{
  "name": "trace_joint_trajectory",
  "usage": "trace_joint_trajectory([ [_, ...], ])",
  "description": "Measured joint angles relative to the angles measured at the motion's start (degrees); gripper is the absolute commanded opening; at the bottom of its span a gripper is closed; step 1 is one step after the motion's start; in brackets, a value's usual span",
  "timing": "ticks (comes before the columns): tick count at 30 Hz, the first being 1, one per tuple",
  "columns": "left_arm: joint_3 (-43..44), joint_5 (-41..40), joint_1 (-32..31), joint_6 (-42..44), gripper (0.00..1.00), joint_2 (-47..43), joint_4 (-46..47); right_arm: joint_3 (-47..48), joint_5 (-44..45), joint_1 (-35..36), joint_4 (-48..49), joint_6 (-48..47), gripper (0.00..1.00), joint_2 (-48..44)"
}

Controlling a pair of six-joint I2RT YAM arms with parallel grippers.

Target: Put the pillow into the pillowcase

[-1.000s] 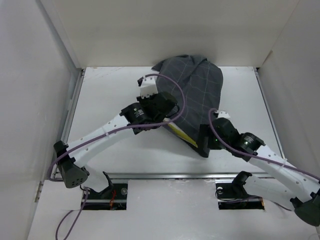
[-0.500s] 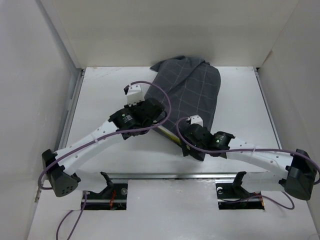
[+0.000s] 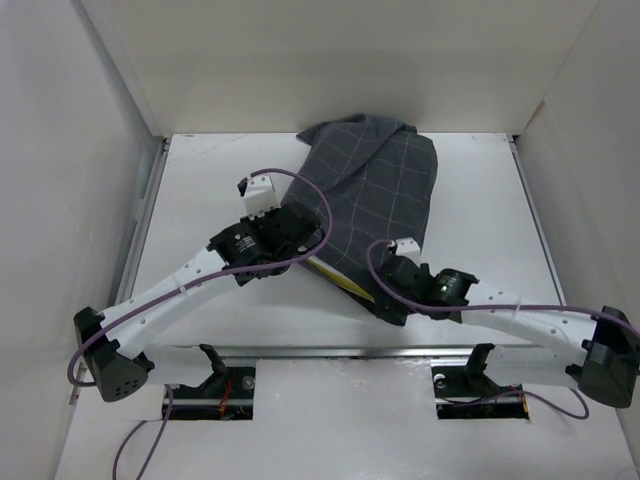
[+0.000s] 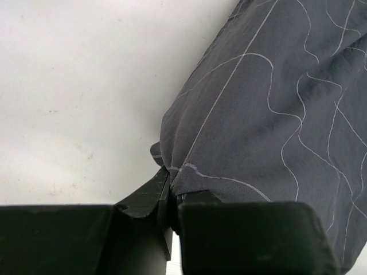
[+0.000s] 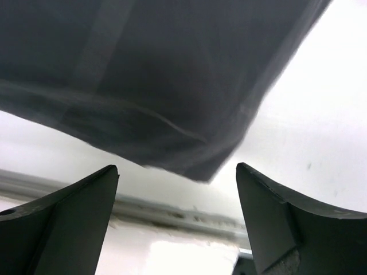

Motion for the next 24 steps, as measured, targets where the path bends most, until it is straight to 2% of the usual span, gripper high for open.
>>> trace_joint_trajectory([
  [6,0.0,-0.04,0.55,-0.55,0.0,-0.07,-0.72,-7.13,-4.79,0.59,-2.95,4.98,0.94,0.7],
  [8,0.0,-0.04,0.83,-0.79,0.0,-0.07,-1.03,-7.34,-4.66,0.57,-3.45,6.93,0.93,0.74],
  [10,0.0,-0.04,0.9,-1.05,0.0,-0.07,-1.44,-7.3,-3.19,0.59,-3.69,10.56,0.85,1.81],
  [11,0.0,-0.04,0.94,-1.14,0.0,-0.07,-1.6,-7.3,-2.01,0.59,-3.56,11.93,0.74,2.89],
  [12,0.0,-0.04,0.96,-1.25,0.0,-0.07,-1.68,-7.26,-0.76,0.59,-3.34,12.98,0.54,4.37],
  [14,0.0,-0.04,0.96,-1.27,0.0,-0.09,-1.66,-6.86,1.75,0.57,-2.78,14.19,0.0,7.76],
  [19,0.0,-0.2,1.27,-0.98,0.0,-0.09,-1.64,-0.37,9.57,0.59,-4.46,16.87,0.0,15.15],
  [22,0.46,-0.17,2.6,1.25,0.0,-0.09,-1.01,5.86,13.07,0.59,-8.5,16.41,0.0,14.34],
  [24,2.1,0.02,4.09,3.89,0.0,0.02,0.04,10.4,14.71,0.59,-9.81,13.44,0.0,10.56],
])
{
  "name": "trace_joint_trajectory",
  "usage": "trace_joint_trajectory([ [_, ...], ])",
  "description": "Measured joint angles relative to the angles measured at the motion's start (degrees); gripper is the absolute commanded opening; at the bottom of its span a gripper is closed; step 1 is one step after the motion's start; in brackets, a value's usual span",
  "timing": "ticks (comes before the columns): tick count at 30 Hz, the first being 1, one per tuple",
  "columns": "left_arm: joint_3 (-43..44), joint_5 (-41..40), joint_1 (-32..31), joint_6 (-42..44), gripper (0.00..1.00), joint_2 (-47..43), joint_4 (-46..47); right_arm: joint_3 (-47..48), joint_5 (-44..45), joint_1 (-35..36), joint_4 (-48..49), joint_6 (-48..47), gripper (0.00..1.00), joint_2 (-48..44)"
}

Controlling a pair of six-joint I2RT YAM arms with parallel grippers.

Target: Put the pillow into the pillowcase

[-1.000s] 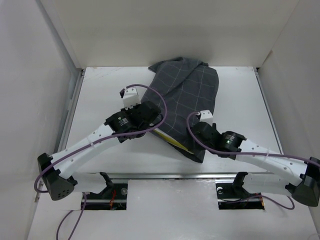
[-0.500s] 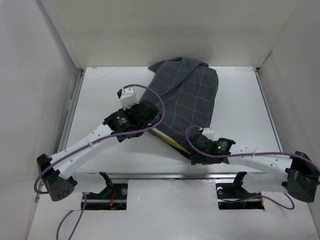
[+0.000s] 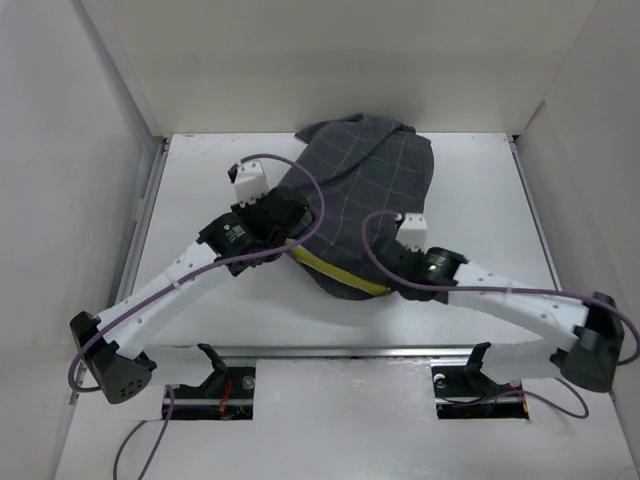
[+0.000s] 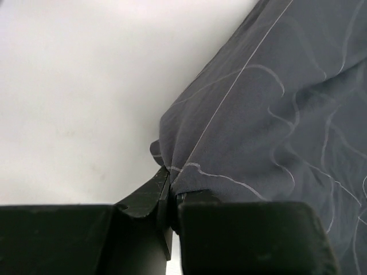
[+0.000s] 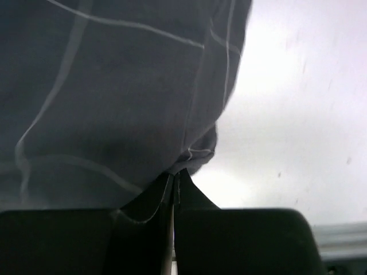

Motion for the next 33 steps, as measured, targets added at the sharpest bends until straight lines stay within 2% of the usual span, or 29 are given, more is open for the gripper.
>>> trace_joint_trajectory([
  [3,5.99,0.85,3.15,6.82,0.0,1.29,3.26,9.4,2.95,0.0,-0.22,-8.0,0.0,-8.83],
  [5,13.77,1.64,5.6,11.91,0.0,3.98,5.95,19.04,5.88,0.0,1.09,-14.93,0.0,-13.88],
  [7,24.92,2.03,8.02,17.14,0.0,8.11,6.99,31.04,10.1,0.0,6.38,-24.57,0.0,-17.11],
  [11,46.16,3.45,11.78,25.73,0.0,15.02,11.34,48.28,16.65,0.07,16.22,-41.35,0.0,-17.55],
  [13,51.89,7.69,12.04,28.83,0.0,15.72,14.01,55.87,17.2,0.79,19.98,-48.37,0.0,-15.52],
  [16,54.23,11.15,12.15,31.98,0.0,14.84,15.58,60.85,19.39,0.83,22.56,-56.3,0.0,-11.69],
  [19,52.11,11.08,13.44,33.75,0.0,13.94,15.69,60.65,22.91,0.83,22.86,-61.55,0.0,-8.74],
  [27,50.16,10.19,17.11,35.28,0.0,15.56,16.06,58.8,25.75,0.72,23.39,-68.74,0.0,-5.05],
  [30,48.94,9.79,19.06,35.01,0.0,16.44,16.33,58.05,18.75,0.66,22.43,-67.98,0.0,-5.16],
  [33,44.74,9.11,23.21,34.25,0.0,16.39,16.55,53.83,2.19,0.28,20.52,-65.35,0.0,-5.29],
])
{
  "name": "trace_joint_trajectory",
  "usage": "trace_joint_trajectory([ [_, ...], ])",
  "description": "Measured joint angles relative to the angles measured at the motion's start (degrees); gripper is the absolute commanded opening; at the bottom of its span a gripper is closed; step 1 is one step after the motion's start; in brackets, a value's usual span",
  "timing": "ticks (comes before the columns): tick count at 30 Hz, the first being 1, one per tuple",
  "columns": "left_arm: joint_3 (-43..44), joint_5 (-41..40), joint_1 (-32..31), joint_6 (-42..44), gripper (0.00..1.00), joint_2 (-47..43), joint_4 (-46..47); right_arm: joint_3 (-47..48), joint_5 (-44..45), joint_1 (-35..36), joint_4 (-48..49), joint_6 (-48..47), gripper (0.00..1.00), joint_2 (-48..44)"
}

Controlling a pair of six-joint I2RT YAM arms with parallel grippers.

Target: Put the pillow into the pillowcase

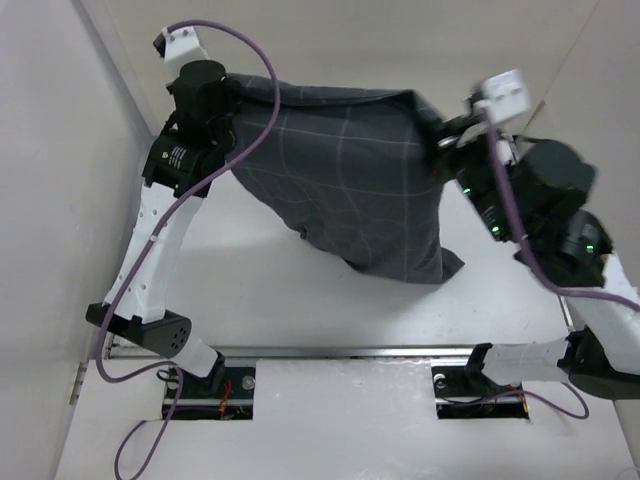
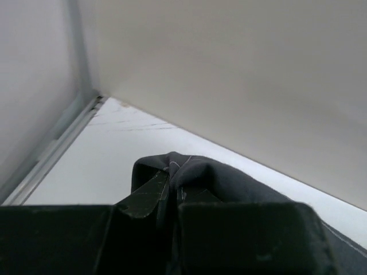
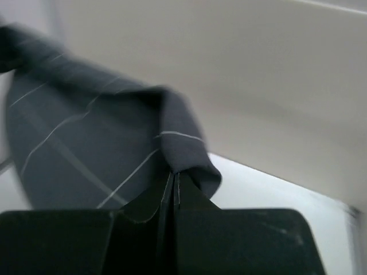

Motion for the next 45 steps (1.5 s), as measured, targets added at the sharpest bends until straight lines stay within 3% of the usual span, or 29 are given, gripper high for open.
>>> trace_joint_trajectory([
  [3,-4.31,-0.17,6.49,-2.14,0.0,0.02,-0.85,-3.87,-17.51,0.02,0.98,2.54,0.0,3.15],
  [5,-6.71,-0.09,10.51,-3.37,0.22,0.13,-2.05,-7.19,-27.91,0.04,5.27,5.05,0.0,6.47],
  [6,-7.52,0.0,12.46,-4.09,0.41,0.37,-3.17,-8.13,-32.5,0.09,6.54,6.12,0.0,8.37],
  [7,-7.91,-0.02,14.27,-5.14,0.99,0.81,-4.37,-8.17,-37.51,0.09,7.04,7.04,0.0,11.21],
  [8,-8.02,-0.17,16.02,-6.08,1.0,1.51,-5.53,-7.98,-42.27,0.2,7.43,7.89,0.09,14.14],
  [9,-8.0,-0.5,17.57,-7.5,1.0,2.27,-6.84,-7.72,-46.97,0.37,7.52,8.61,0.3,17.2],
  [10,-7.85,-0.68,18.99,-9.07,1.0,3.1,-8.57,-7.45,-51.17,0.52,7.13,9.27,0.6,20.17],
  [13,-5.6,-0.79,23.58,-12.96,1.0,6.08,-15.56,-7.26,-58.58,0.68,3.72,9.77,0.86,27.32],
  [16,-4.02,-0.52,29.05,-15.06,1.0,7.19,-19.3,-9.51,-61.53,0.33,1.11,10.08,1.0,28.35],
  [20,-3.26,-0.17,34.32,-16.31,1.0,5.7,-21.22,-13.07,-60.67,0.26,1.55,10.27,1.0,23.08],
  [24,-4.87,3.96,34.88,-16.44,1.0,1.92,-20.04,-13.75,-54.07,0.31,3.02,11.82,1.0,16.35],
  [31,-27.32,10.75,33.48,-17.42,1.0,-9.68,-12.92,-21.86,-39.45,-4.04,6.19,19.71,1.0,13.94],
  [35,-42.29,16.04,31.45,-18.56,1.0,-12.55,-9.16,-29.64,-41.62,-15.85,7.26,23.61,1.0,18.53],
  [38,-46.86,17.9,29.88,-19.04,1.0,-12.46,-8.02,-30.82,-42.77,-23.74,7.52,23.96,1.0,25.03],
  [44,-46.97,17.86,27.02,-19.93,1.0,-12.02,-5.09,-27.12,-48.5,-26.84,8.9,21.64,1.0,37.38],
  [45,-46.95,17.88,26.56,-19.91,1.0,-11.74,-4.66,-25.77,-50.16,-26.91,9.01,21.27,0.89,39.69],
])
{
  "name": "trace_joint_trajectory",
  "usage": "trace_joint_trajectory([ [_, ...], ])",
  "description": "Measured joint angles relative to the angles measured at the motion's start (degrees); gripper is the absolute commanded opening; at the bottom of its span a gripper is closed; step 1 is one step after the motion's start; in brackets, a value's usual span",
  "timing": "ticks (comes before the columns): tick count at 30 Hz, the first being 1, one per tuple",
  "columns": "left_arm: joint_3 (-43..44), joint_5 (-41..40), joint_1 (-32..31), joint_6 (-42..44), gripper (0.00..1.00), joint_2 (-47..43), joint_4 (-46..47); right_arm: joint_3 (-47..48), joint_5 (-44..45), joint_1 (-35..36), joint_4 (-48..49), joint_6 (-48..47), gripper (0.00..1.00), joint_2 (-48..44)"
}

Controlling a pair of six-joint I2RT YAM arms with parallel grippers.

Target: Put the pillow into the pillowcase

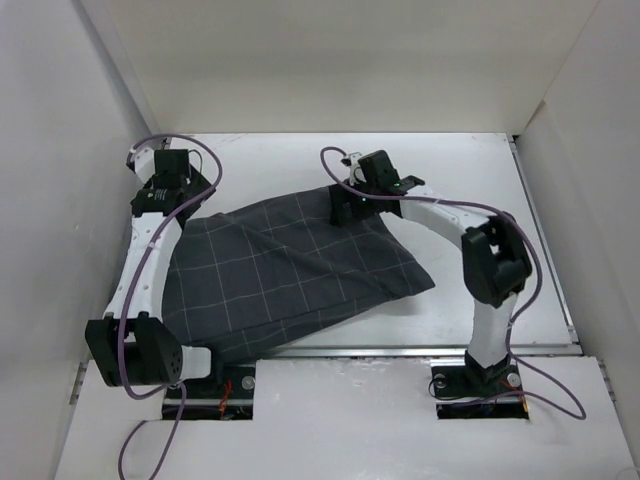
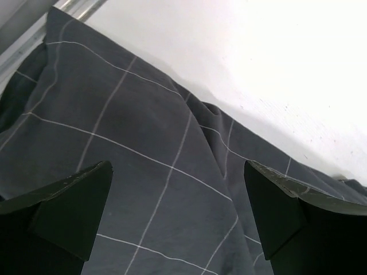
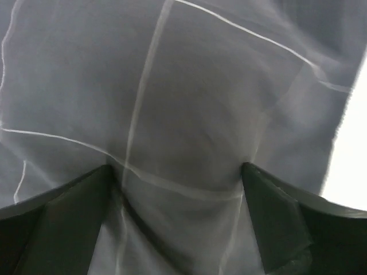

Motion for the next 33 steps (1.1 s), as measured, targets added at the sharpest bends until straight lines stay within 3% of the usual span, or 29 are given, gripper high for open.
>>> trace_joint_trajectory([
  [1,0.0,0.0,-0.37,0.02,1.0,0.37,0.35,1.38,-1.97,-0.11,0.22,-0.48,0.75,2.21],
  [2,0.02,0.02,-0.74,0.07,1.0,0.68,0.68,2.6,-4.02,-0.39,0.63,-0.9,0.53,4.26],
  [3,0.02,0.0,-1.05,0.11,1.0,1.05,0.94,3.54,-6.54,-0.87,1.46,-1.07,0.01,6.03],
  [7,0.04,0.72,-1.79,1.11,1.0,1.92,2.64,3.96,-14.25,-3.91,6.4,2.14,0.0,8.33],
  [10,0.07,1.97,-2.47,2.54,1.0,1.95,4.66,0.72,-14.82,-7.63,10.75,5.05,0.0,6.27],
  [16,0.55,5.7,-5.03,6.05,1.0,2.12,9.31,-3.1,-11.34,-23.04,11.52,7.28,0.0,0.42],
  [18,1.27,6.62,-5.57,6.99,1.0,2.73,10.49,-3.08,-9.14,-28.15,12.46,7.17,0.45,-0.37],
  [20,2.36,7.58,-5.79,7.87,1.0,3.98,11.08,-3.08,-7.21,-31.41,13.42,6.67,0.77,-0.94],
  [21,2.91,8.04,-5.79,8.26,1.0,4.79,11.52,-3.08,-6.73,-32.09,13.66,6.47,1.0,-1.18],
  [26,2.86,10.1,-6.71,9.05,1.0,8.07,12.76,-4.59,-5.42,-29.55,12.72,5.01,1.0,-6.82],
  [33,-1.33,11.65,-10.47,8.63,1.0,5.7,14.43,-7.82,-0.79,-27.85,10.84,4.0,1.0,-26.62],
])
